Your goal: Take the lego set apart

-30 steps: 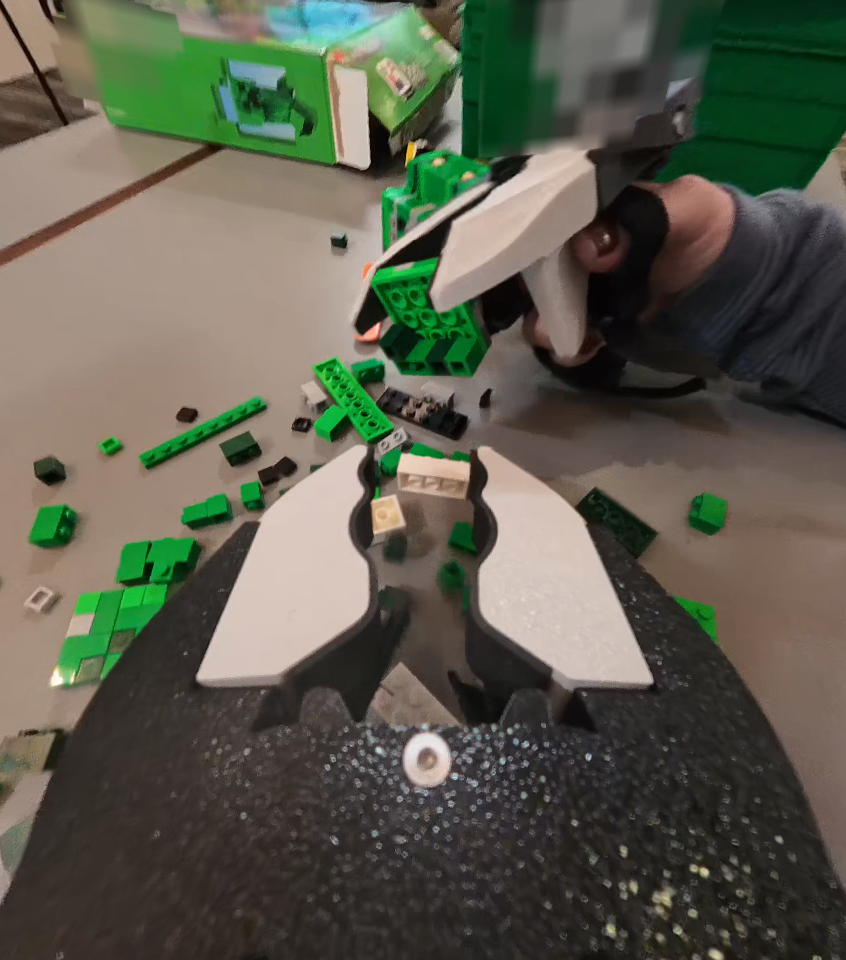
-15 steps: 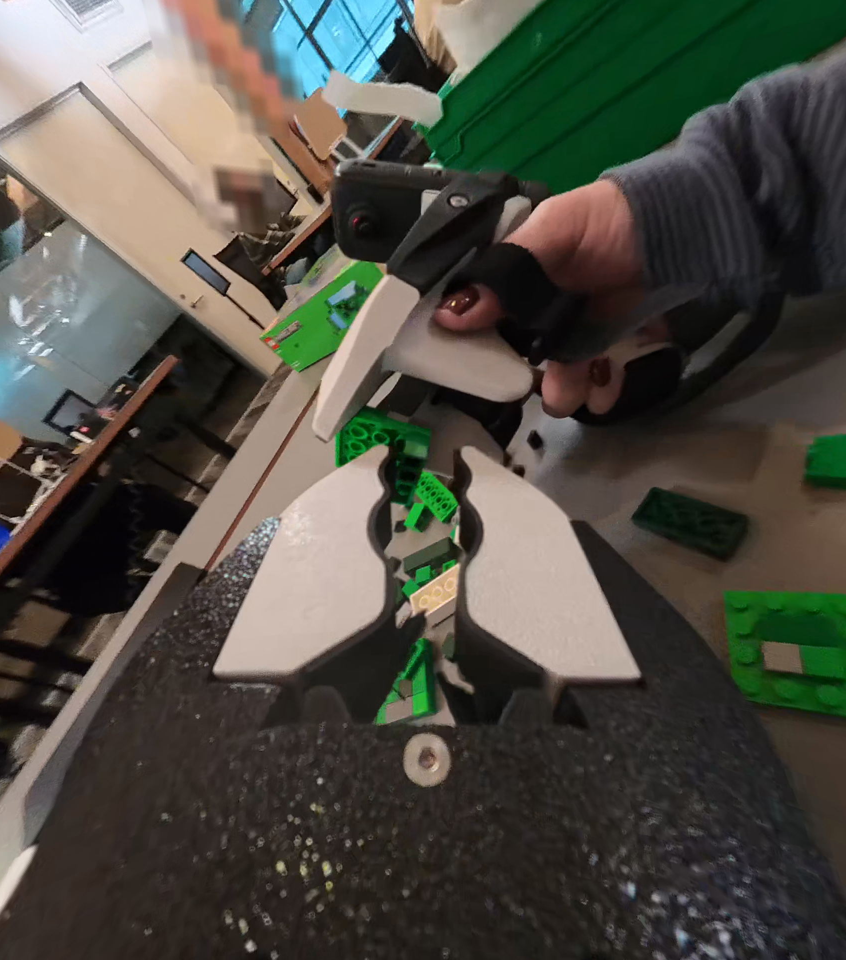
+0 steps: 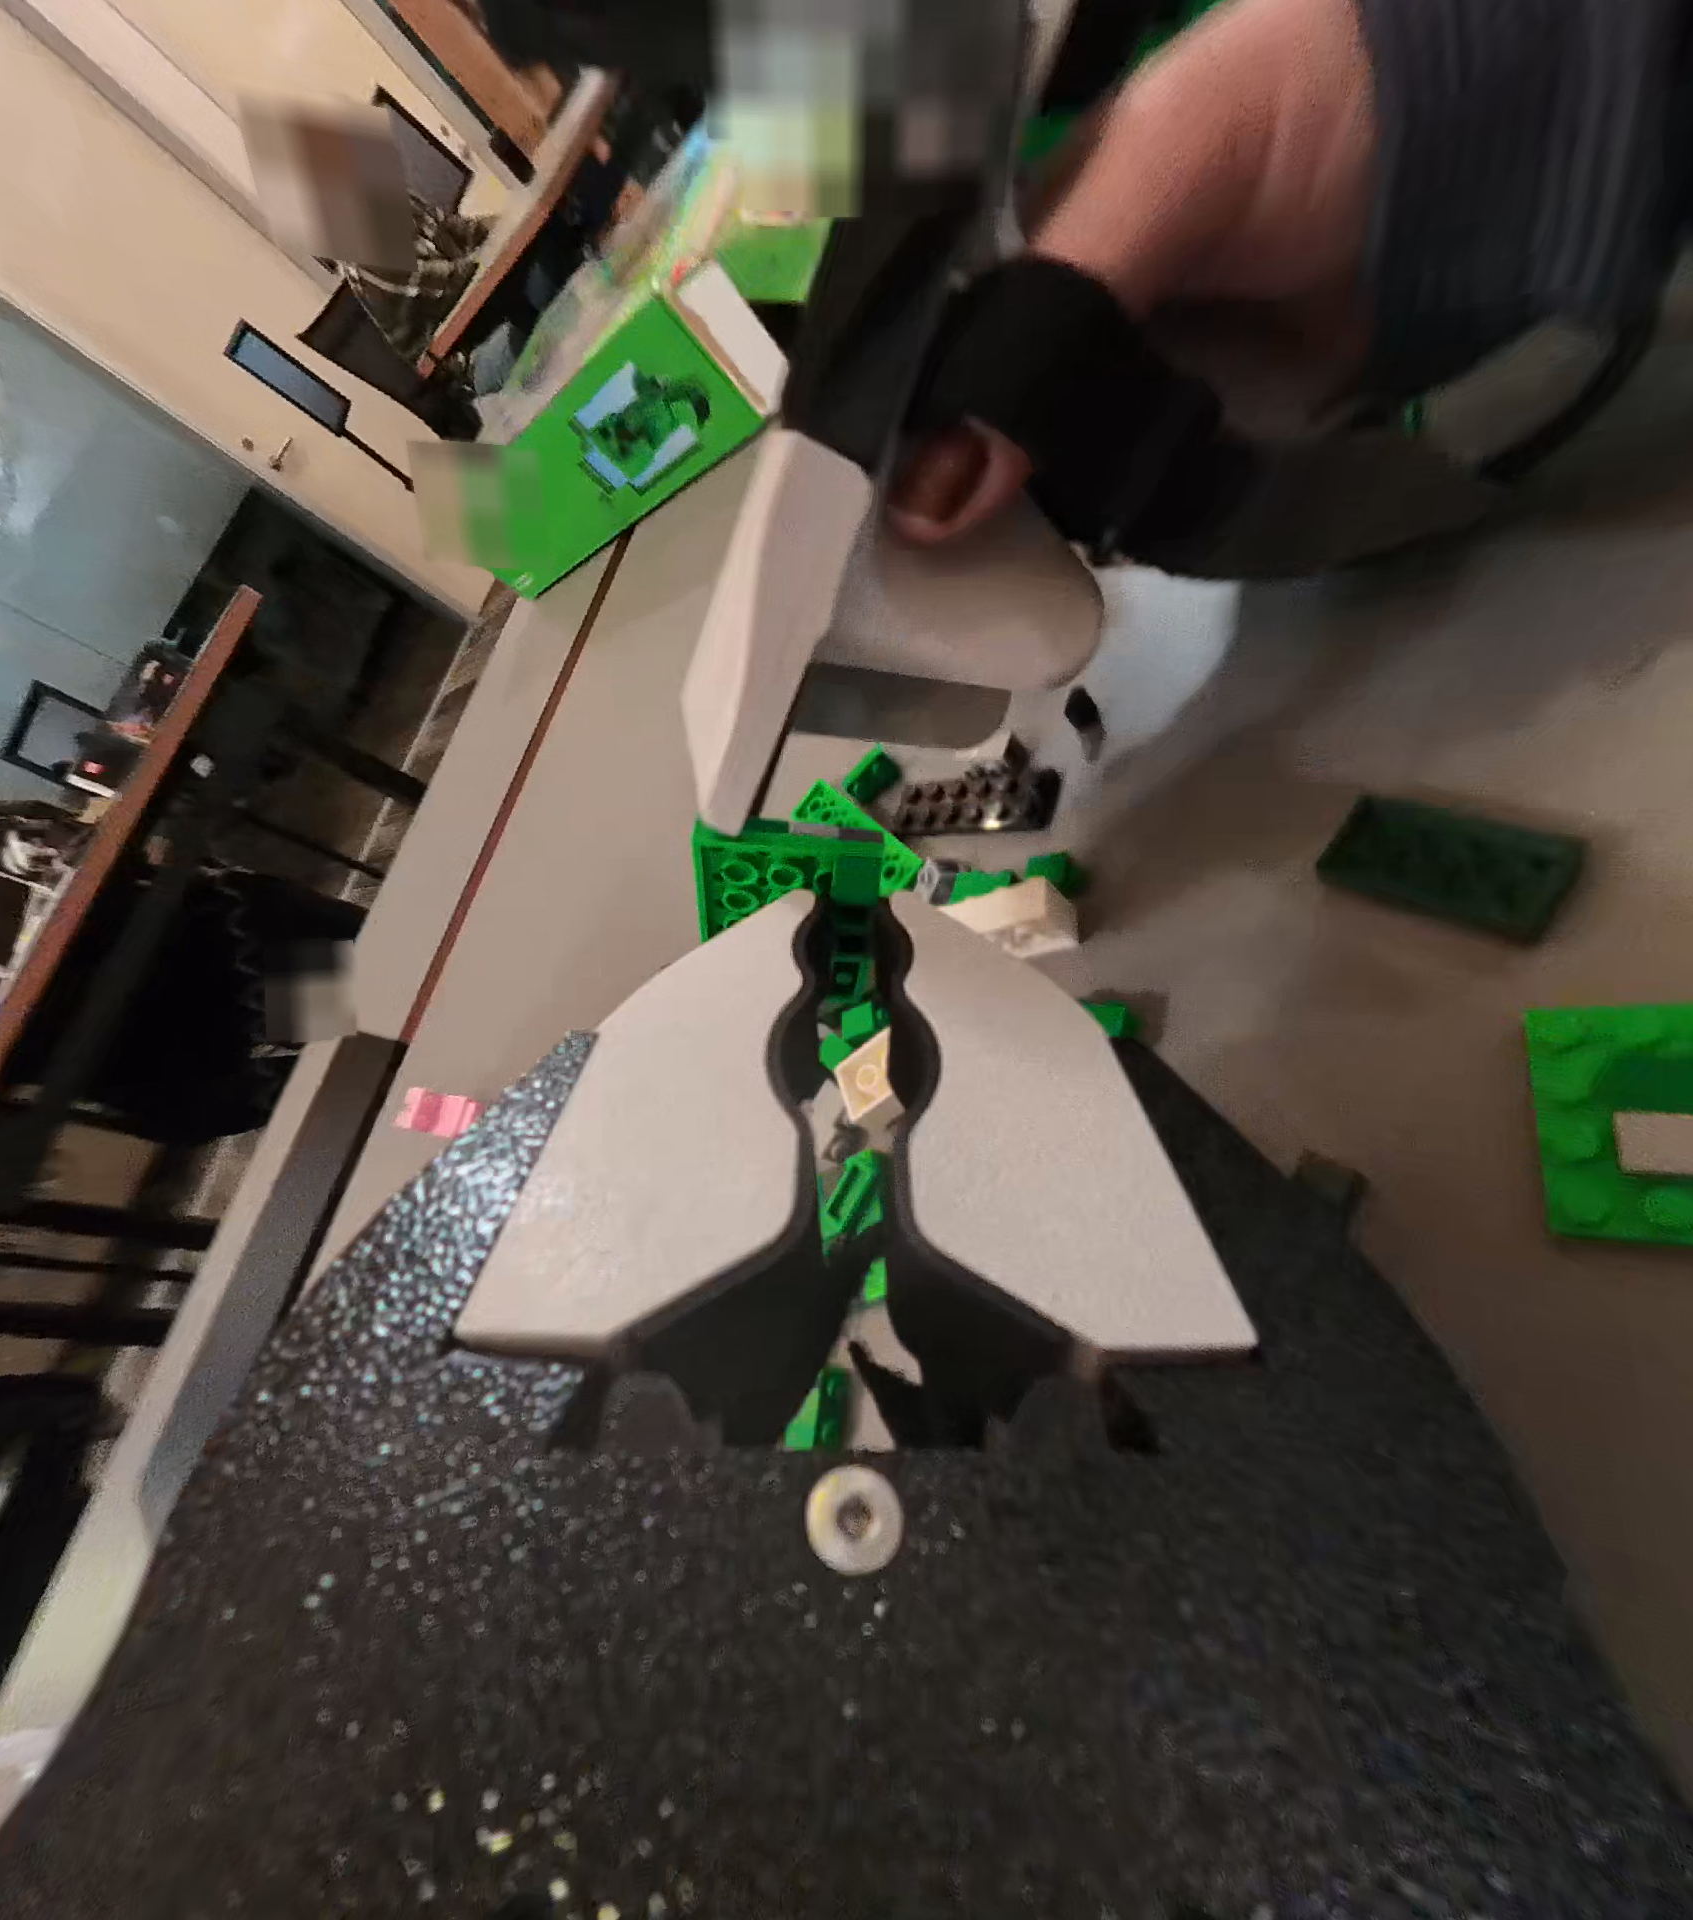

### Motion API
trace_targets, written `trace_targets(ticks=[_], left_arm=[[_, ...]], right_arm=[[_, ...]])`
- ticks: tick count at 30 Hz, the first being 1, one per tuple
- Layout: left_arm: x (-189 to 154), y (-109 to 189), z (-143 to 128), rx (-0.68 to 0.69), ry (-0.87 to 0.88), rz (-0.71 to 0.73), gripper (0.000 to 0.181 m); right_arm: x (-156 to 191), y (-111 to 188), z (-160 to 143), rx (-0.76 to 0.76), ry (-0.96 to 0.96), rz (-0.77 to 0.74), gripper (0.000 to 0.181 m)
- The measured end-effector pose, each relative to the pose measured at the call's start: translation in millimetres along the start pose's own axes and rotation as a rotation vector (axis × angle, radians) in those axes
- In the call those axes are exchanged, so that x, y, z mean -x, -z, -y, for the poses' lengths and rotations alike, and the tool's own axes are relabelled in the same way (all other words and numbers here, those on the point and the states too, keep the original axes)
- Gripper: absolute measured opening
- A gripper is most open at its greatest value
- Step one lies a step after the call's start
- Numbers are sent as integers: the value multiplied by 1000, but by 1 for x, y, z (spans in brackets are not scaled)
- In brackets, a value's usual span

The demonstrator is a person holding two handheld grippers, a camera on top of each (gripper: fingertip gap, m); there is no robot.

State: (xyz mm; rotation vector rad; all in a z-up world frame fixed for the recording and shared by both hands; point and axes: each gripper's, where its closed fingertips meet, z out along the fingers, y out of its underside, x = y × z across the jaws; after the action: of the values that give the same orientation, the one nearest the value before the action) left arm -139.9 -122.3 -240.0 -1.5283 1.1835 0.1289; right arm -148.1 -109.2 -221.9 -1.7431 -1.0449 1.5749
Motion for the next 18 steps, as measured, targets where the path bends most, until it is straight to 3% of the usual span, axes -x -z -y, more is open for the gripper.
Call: trace_targets(ticks=[4, 7, 14, 18], left_arm=[[-5, -8, -7, 99, -110, 33, 8], [-3, -10, -9, 118, -89, 44, 8], [-2, -12, -12, 156, -223, 115, 9], [3, -9, -6, 139, -309, 181, 8]], right_arm=[[-4, -10, -8, 56, 33, -123, 23], [-10, -11, -10, 77, 78, -210, 18], [-13, -13, -11, 55, 51, -226, 8], [-15, -11, -5, -34, -71, -174, 6]])
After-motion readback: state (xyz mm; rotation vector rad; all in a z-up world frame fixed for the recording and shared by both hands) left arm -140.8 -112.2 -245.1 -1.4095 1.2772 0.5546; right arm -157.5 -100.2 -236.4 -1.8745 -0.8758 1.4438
